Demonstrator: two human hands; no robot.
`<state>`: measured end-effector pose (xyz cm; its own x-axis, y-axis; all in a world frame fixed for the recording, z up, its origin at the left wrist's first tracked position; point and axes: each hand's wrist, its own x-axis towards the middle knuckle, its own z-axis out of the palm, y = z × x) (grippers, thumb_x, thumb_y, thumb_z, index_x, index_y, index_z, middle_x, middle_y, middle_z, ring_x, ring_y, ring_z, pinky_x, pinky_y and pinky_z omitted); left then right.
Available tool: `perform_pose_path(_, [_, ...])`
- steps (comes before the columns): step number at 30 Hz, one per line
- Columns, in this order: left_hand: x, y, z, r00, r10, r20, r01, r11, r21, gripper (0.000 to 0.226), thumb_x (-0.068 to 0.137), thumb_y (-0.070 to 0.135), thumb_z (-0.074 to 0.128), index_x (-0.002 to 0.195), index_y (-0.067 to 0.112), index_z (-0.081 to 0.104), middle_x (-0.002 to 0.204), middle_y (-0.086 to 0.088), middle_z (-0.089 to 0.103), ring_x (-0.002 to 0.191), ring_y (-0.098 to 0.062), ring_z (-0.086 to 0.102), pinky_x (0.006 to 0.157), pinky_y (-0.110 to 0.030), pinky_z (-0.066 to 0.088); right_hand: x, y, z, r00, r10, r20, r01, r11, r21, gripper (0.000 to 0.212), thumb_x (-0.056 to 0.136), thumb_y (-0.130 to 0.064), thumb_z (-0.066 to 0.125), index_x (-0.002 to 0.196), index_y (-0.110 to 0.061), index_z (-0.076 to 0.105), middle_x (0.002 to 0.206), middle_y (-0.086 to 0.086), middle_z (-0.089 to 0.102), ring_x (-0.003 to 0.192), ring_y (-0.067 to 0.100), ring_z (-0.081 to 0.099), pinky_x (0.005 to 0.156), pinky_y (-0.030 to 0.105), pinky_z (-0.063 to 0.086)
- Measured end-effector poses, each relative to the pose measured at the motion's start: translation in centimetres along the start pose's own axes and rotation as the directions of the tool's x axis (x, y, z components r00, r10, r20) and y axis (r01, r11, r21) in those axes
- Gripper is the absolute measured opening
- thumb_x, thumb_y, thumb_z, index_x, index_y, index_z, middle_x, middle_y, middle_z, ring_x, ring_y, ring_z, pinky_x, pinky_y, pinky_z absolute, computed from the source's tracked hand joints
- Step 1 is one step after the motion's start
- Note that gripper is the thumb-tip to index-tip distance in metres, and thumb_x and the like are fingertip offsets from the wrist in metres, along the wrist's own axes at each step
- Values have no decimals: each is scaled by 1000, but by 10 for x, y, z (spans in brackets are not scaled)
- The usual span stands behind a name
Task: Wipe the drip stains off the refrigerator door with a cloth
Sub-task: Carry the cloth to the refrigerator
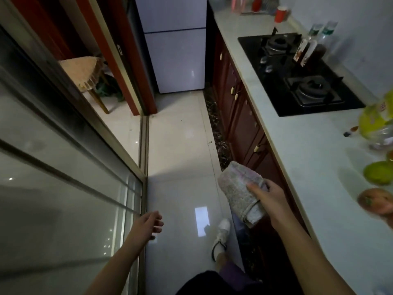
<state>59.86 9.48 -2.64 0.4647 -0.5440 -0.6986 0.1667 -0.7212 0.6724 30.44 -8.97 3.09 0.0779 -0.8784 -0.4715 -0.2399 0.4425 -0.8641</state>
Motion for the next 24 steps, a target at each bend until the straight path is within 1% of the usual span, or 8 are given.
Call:
perform_pose_path(3, [40, -10, -13, 986, -158, -49, 158, 987, -9, 30, 107, 23, 47, 97, 2, 64, 75, -11, 62, 56, -19, 51, 56, -24, 35, 53, -8, 20, 999, 22, 48, -19, 999, -48, 17, 89, -23, 78, 102, -14, 71, 102, 6, 75, 90, 19, 71, 67, 29, 53])
perform_pose_path(6, [67, -10, -30, 937, -333, -101, 327, 942, -70, 32, 106, 30, 48, 95, 4, 64, 78, -11, 60, 62, -22, 50, 60, -25, 35, 110, -38, 52, 991, 22, 130, -4, 991, -132, 20, 89, -26, 78, 103, -15, 70, 104, 4, 74, 94, 18, 70, 71, 31, 55])
perform_pose_path(10, [97, 12, -48, 877, -455, -156, 432, 888, -159, 35, 105, 35, 47, 93, 7, 64, 81, -11, 61, 68, -24, 53, 64, -27, 35, 180, -105, 105, 952, -66, 299, 136, 967, -218, 18, 89, -27, 79, 103, -21, 69, 105, -1, 73, 92, 12, 69, 73, 29, 57])
perform_pose_path(14, [152, 71, -58, 867, -465, -182, 432, 881, -194, 36, 106, 35, 45, 100, 5, 65, 86, -14, 65, 73, -26, 57, 66, -28, 37, 246, -175, 146, 920, -151, 363, 250, 936, -246, 22, 89, -28, 79, 104, -16, 68, 104, 2, 73, 96, 18, 71, 83, 42, 59])
perform_pose_path(18, [237, 153, -59, 893, -419, -162, 392, 903, -173, 35, 107, 30, 44, 92, 4, 63, 81, -15, 63, 69, -26, 55, 65, -28, 35, 314, -221, 167, 935, -160, 316, 238, 945, -226, 19, 89, -26, 79, 102, -17, 68, 102, 1, 74, 94, 18, 72, 79, 38, 60])
perform_pose_path(20, [288, 195, -60, 917, -376, -134, 357, 923, -145, 39, 108, 31, 42, 92, 2, 64, 80, -16, 62, 69, -25, 54, 65, -29, 36, 346, -237, 174, 953, -155, 260, 215, 951, -223, 21, 89, -26, 79, 104, -15, 69, 102, 2, 74, 94, 19, 72, 78, 37, 60])
perform_pose_path(22, [337, 247, -58, 944, -318, -84, 310, 946, -93, 43, 109, 33, 41, 93, 1, 64, 80, -17, 62, 69, -26, 54, 64, -30, 39, 376, -251, 179, 978, -135, 161, 169, 960, -223, 23, 88, -26, 80, 104, -14, 69, 103, 3, 74, 96, 19, 71, 81, 40, 59])
perform_pose_path(24, [381, 309, -53, 971, -237, -25, 236, 971, -40, 38, 108, 31, 45, 95, -1, 63, 81, -18, 63, 68, -28, 56, 63, -31, 39, 399, -266, 181, 988, -131, 86, 146, 968, -205, 22, 87, -25, 80, 102, -15, 69, 102, 2, 74, 95, 18, 70, 77, 36, 58])
